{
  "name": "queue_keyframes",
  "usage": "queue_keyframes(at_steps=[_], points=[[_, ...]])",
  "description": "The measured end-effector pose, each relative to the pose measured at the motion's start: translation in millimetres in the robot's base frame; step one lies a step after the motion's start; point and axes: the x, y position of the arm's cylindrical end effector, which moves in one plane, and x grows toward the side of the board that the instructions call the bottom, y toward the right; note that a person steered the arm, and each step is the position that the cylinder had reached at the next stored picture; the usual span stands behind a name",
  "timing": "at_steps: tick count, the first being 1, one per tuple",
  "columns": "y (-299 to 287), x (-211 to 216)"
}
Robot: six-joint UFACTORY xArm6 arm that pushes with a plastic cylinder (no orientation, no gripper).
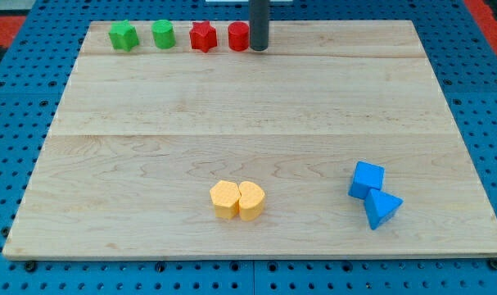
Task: Arrange the blue blocks vertically
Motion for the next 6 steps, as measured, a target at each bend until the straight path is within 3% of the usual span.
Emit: queue_keyframes(at_steps=[1,2,3,4,5,6], points=[[94,42],[207,110],[288,211],[308,309],[270,339],[220,339]])
